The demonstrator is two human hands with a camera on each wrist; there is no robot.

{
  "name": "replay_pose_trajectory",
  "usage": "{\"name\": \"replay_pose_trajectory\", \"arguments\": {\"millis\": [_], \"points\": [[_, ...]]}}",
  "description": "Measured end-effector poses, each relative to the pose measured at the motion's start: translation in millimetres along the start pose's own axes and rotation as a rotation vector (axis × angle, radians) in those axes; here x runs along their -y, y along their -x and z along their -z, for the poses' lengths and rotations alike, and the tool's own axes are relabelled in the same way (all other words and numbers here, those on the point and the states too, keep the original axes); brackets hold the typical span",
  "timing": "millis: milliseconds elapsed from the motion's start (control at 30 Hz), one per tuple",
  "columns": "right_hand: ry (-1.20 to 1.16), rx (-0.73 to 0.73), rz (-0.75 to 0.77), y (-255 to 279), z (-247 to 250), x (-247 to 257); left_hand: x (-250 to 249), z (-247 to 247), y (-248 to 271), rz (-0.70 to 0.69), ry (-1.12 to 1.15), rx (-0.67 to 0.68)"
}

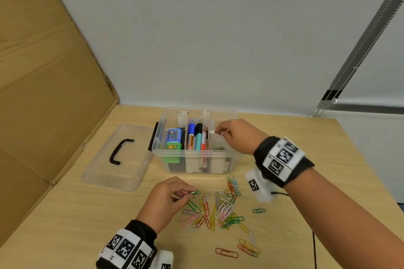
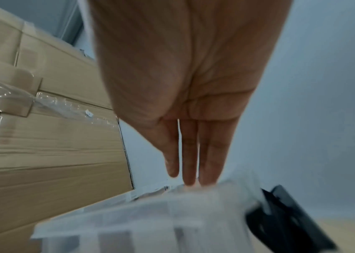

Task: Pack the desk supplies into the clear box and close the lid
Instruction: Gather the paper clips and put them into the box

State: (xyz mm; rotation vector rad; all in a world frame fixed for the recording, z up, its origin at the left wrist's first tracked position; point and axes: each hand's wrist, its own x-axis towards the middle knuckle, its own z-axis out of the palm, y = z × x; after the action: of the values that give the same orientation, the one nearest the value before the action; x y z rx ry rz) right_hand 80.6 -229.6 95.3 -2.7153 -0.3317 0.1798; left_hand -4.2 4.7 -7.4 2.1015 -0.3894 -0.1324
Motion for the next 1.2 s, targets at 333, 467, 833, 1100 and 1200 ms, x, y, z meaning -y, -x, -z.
{"name": "replay_pose_trajectory", "arguments": {"millis": [333,467,833,1100,1200], "points": [[0.009,-0.376,-0.049,59,-64,-31,-68,13,-38,-0.178,-0.06,-0.089],[-0.031,-0.452,-0.038,58,-73,-33,-93,1,-86,-0.311,-0.142,-0.233],[-0.029,-0.42,-0.03,61,-70,-33,-94,-28,-142,-0.214,-0.763,0.224],[-0.144,-0.49,0.0,80,-56,-43,-90,-18,-63,-0.454,-0.644,-0.054],[-0.079,-0.507,-0.025,98,-60,-48,-71,-26,-26,-0.328,-0.638,0.101]]}}
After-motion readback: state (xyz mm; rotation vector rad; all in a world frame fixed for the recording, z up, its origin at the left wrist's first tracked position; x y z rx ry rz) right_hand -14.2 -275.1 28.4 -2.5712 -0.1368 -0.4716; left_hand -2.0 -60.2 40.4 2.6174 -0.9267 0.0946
